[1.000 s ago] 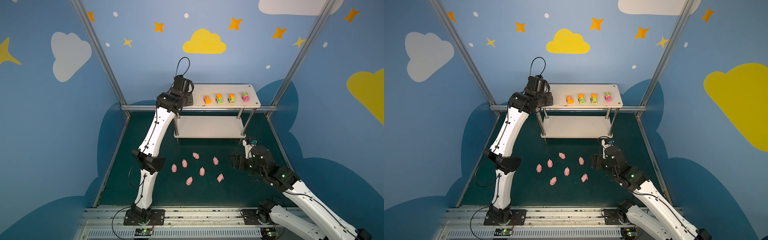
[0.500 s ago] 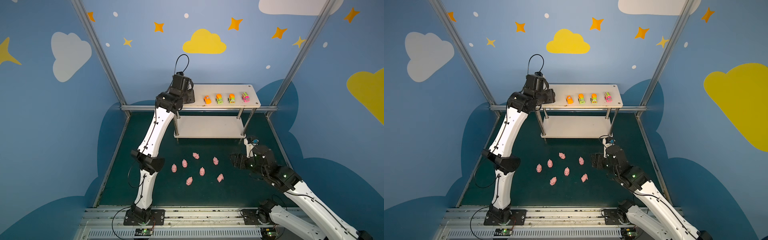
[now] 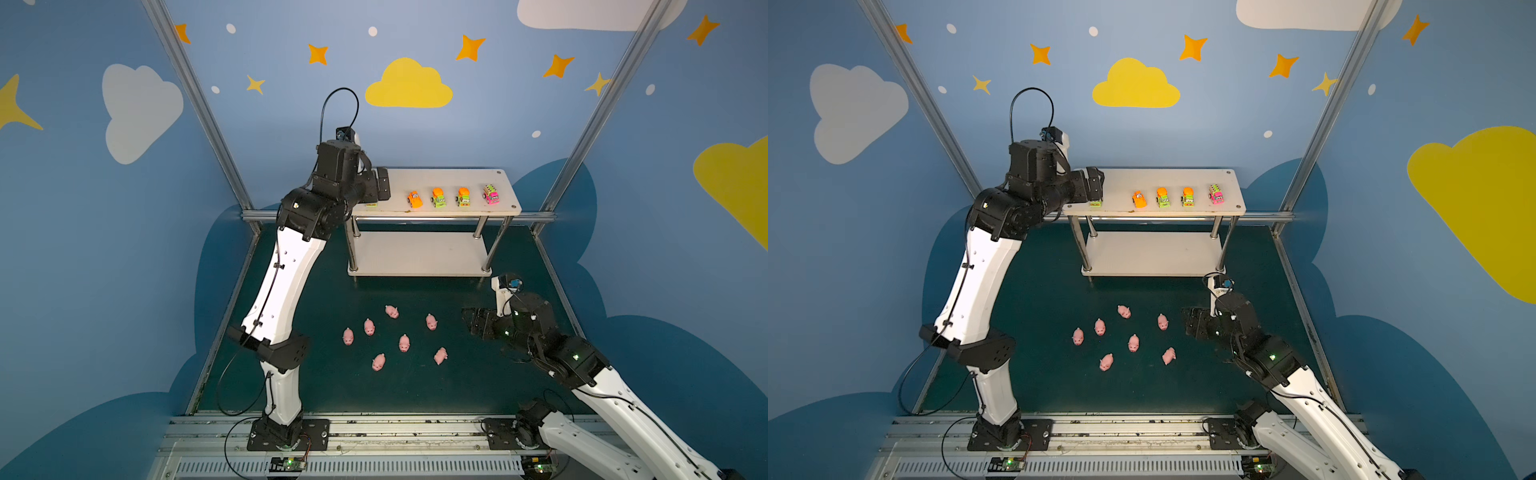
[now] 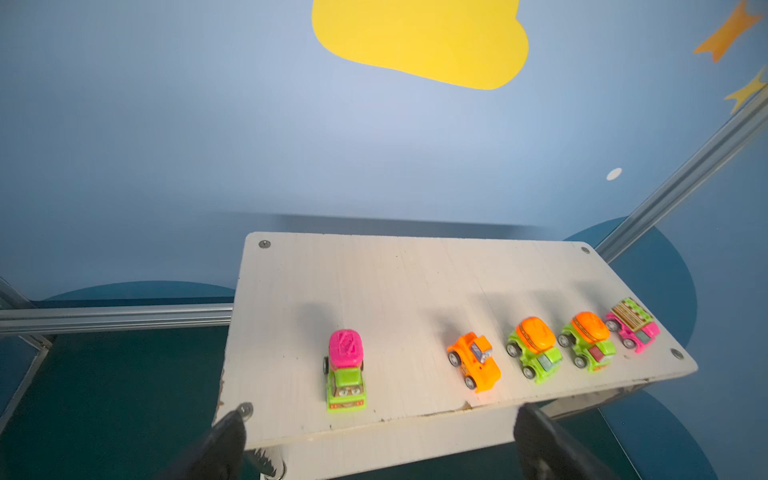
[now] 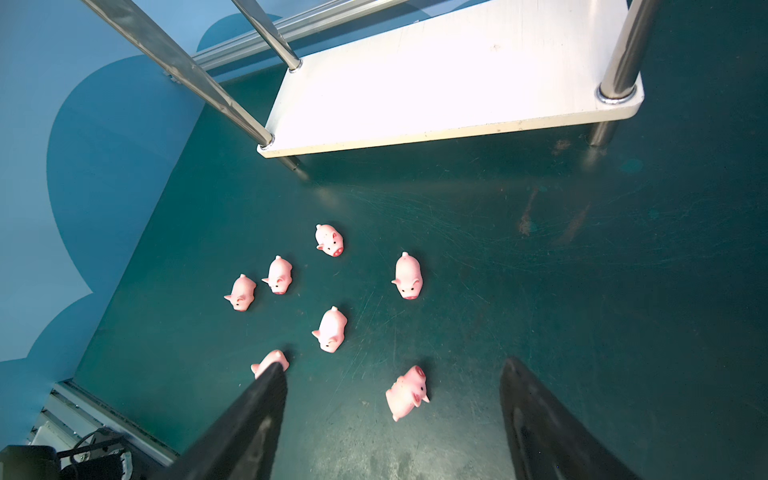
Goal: Place and organize the plastic toys onto the shelf
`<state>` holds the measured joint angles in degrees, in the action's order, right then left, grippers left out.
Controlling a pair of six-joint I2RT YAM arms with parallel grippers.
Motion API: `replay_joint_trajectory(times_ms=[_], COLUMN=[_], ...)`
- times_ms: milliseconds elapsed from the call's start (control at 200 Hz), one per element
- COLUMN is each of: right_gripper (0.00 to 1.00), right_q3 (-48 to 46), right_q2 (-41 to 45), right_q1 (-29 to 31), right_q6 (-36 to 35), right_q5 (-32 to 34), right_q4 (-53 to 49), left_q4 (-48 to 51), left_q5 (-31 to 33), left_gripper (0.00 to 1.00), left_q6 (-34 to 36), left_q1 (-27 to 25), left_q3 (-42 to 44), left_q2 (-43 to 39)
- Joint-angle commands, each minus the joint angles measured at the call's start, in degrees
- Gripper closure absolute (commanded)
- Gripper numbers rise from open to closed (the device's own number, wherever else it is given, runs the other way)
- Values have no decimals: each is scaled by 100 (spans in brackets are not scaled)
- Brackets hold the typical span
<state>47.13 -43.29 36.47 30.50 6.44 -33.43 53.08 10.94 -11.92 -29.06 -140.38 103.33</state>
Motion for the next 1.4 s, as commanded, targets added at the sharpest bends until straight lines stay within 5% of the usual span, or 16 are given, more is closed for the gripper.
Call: replay_joint_trajectory(times_ms=[0, 355, 776, 971, 1217, 1392], right_gripper=[21, 21, 21, 21, 21, 34], right_q3=[-210, -1019, -2013, -2392, -2342, -2226], right_q2=[146, 120, -368, -925, -1462, -1987], right_q1=[-17, 94, 635, 1053, 1635, 1861], right_q6=[30, 202, 464, 767, 1022, 1201], right_q5=[-27, -327, -204, 8, 618, 722], right_q4=[170, 700, 1592, 2268, 2407, 2511], left_q4=[-608, -1972, -2961, -3294, -3312, -3471], left_q5=[232, 319, 351, 387, 462, 321], left_gripper=[0, 0, 0, 0, 0, 0], left_q6=[149, -597, -1927, -2313, -2279, -2388], left_q1=[-155, -439, -1020, -1199, -1203, -1215], left_q3=[1170, 5850, 10218, 11216, 11451, 11567], left_q2=[-693, -3494, -5824, -6364, -6488, -6439])
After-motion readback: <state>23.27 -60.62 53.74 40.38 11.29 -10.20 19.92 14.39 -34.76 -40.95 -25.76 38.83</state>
